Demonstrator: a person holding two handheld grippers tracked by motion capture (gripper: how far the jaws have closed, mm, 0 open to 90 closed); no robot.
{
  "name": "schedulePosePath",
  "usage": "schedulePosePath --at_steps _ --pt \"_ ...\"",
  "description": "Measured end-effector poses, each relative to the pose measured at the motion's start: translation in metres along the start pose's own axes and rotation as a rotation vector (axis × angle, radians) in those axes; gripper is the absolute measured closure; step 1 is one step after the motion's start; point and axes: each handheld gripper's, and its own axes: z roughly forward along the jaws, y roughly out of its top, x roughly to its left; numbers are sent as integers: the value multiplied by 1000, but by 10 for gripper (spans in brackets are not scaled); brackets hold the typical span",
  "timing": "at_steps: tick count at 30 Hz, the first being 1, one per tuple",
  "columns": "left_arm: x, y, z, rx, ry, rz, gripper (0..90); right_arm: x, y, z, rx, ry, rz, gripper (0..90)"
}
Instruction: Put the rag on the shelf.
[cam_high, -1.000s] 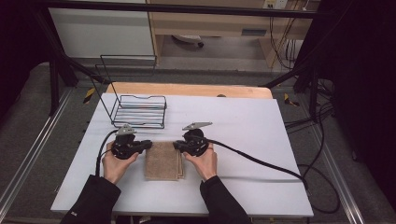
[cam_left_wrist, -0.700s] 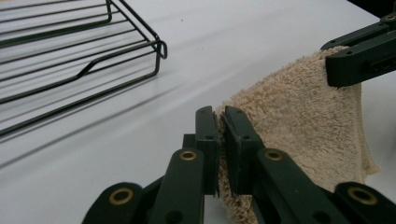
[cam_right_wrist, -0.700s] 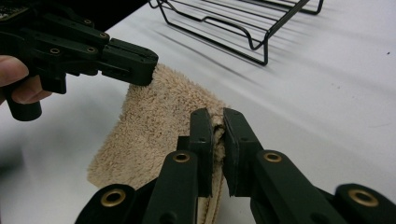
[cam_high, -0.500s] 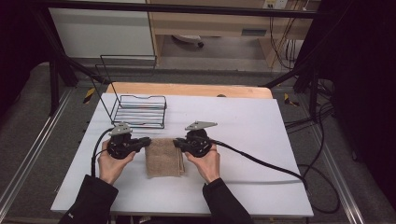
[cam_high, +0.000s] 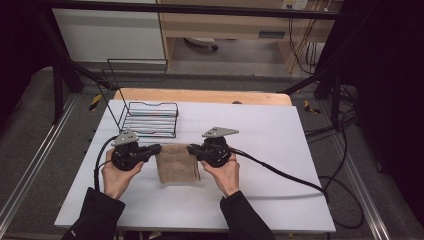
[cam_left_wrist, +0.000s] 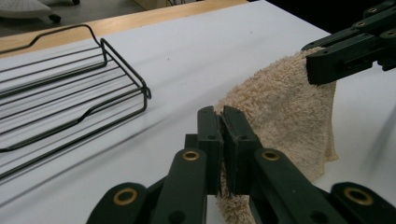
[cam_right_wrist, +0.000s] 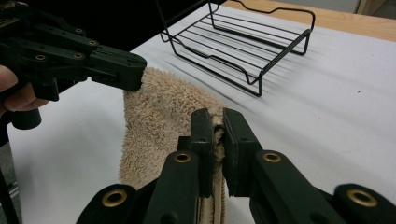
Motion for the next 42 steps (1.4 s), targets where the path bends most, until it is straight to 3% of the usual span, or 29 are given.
schedulePosePath --at_steps 10,18,42 --pt "-4 8 -11 -30 17 15 863 5 6 -7 -39 3 -13 836" --pt "-1 12 -22 -62 19 -1 863 13 13 -8 -69 13 -27 837" --pt "14 31 -46 -122 38 9 863 30 39 -4 -154 3 -58 837"
